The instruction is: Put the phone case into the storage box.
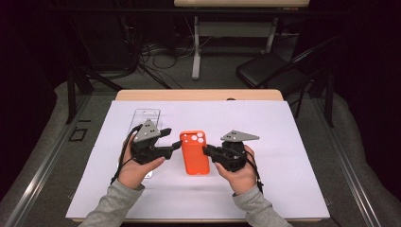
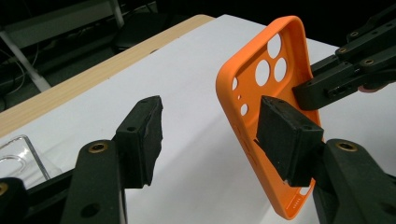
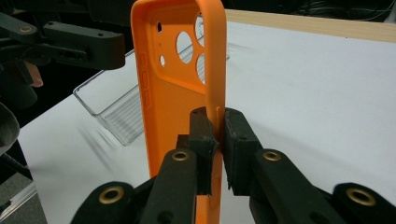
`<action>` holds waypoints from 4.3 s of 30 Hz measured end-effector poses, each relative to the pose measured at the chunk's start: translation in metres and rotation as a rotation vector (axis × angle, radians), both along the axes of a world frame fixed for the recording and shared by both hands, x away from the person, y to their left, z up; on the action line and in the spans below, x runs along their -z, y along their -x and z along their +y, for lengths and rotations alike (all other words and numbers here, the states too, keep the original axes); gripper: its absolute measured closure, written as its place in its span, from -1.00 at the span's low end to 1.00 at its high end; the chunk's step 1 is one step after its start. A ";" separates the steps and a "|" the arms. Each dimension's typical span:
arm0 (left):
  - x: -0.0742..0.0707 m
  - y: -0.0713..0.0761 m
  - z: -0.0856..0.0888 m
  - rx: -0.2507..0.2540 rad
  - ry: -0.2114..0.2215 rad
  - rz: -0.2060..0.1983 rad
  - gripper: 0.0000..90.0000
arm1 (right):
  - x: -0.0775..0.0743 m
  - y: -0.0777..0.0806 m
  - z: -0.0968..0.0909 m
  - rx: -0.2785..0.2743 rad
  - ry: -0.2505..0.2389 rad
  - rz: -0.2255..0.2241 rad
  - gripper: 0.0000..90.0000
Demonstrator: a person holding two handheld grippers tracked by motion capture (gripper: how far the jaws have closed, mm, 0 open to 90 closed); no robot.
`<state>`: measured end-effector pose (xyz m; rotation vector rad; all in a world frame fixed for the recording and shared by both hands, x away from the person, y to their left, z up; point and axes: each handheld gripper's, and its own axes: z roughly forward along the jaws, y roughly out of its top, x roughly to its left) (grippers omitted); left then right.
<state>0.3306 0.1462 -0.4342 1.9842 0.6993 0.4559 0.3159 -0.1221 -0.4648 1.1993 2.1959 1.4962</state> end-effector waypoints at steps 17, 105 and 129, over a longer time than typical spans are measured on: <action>0.002 0.002 -0.003 -0.002 -0.033 0.004 0.03 | 0.001 0.002 0.004 -0.002 0.026 0.004 0.85; 0.006 0.009 -0.015 0.004 -0.245 -0.046 0.81 | 0.011 0.006 0.021 -0.022 0.102 0.003 0.84; 0.006 0.008 -0.015 -0.002 -0.231 -0.028 0.81 | 0.013 0.005 0.020 -0.026 0.084 0.011 0.79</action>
